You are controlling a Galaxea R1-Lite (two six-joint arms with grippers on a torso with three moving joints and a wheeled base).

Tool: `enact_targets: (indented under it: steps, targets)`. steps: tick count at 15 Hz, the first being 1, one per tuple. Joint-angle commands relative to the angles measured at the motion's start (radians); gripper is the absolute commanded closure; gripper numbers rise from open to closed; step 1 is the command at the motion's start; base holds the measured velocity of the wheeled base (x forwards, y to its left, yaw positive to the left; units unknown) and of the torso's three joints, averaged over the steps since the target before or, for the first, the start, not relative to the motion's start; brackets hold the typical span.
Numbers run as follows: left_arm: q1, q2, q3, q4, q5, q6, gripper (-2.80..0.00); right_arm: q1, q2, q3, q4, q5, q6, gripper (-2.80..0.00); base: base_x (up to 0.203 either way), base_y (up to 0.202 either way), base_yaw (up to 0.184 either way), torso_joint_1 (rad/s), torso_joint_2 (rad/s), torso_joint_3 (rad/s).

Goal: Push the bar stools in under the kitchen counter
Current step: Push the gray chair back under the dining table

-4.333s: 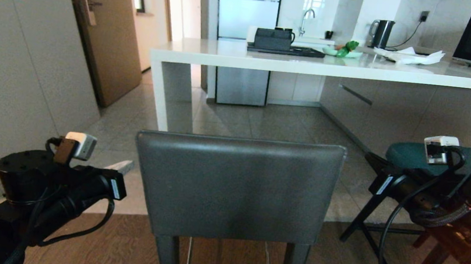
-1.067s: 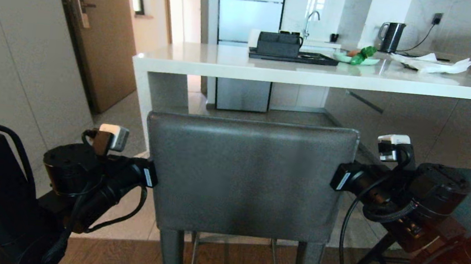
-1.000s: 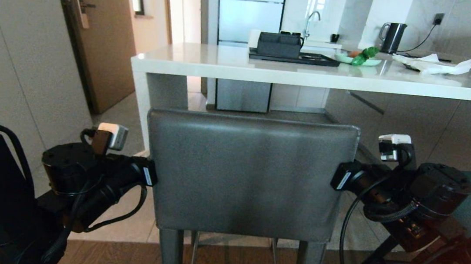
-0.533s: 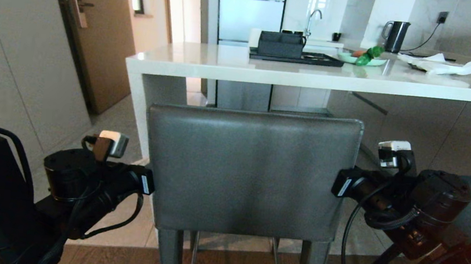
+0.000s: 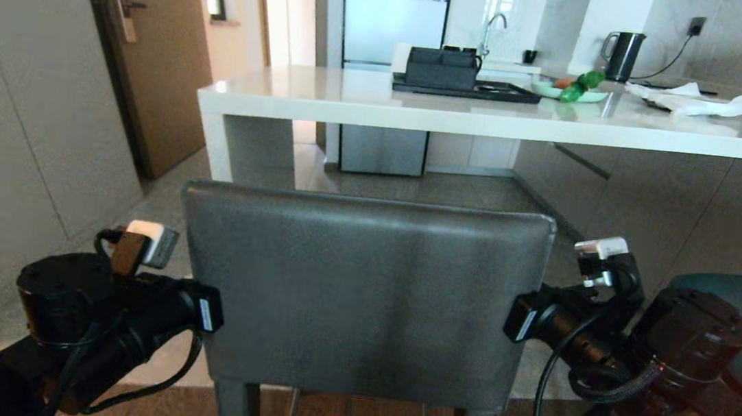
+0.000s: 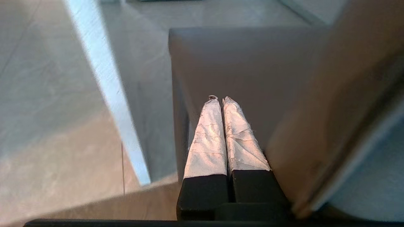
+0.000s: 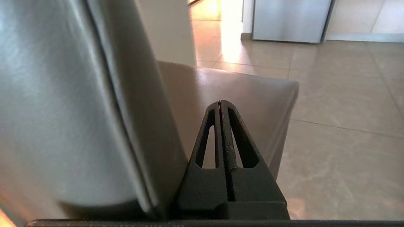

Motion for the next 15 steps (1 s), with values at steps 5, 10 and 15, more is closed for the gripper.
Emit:
enact_targets:
  steps: [5, 10, 15]
  targets:
    - [-0.035, -0.067, 0.16, -0.007, -0.098, 0.001, 0.0, 0.112, -0.022, 0.163, -0.018, 0.0, -0.011, 0.0, 0.0, 0.0, 0.0, 0.0, 0.0, 0.0]
    - [-0.071, -0.062, 0.225, -0.007, -0.102, 0.003, 0.0, 0.112, -0.025, 0.317, -0.018, 0.055, -0.009, 0.0, 0.0, 0.0, 0.0, 0.0, 0.0, 0.0]
    - [-0.08, 0.003, 0.225, -0.007, -0.096, 0.005, 0.0, 0.086, 0.003, 0.332, -0.018, 0.056, -0.006, 0.0, 0.0, 0.0, 0.0, 0.0, 0.0, 0.0]
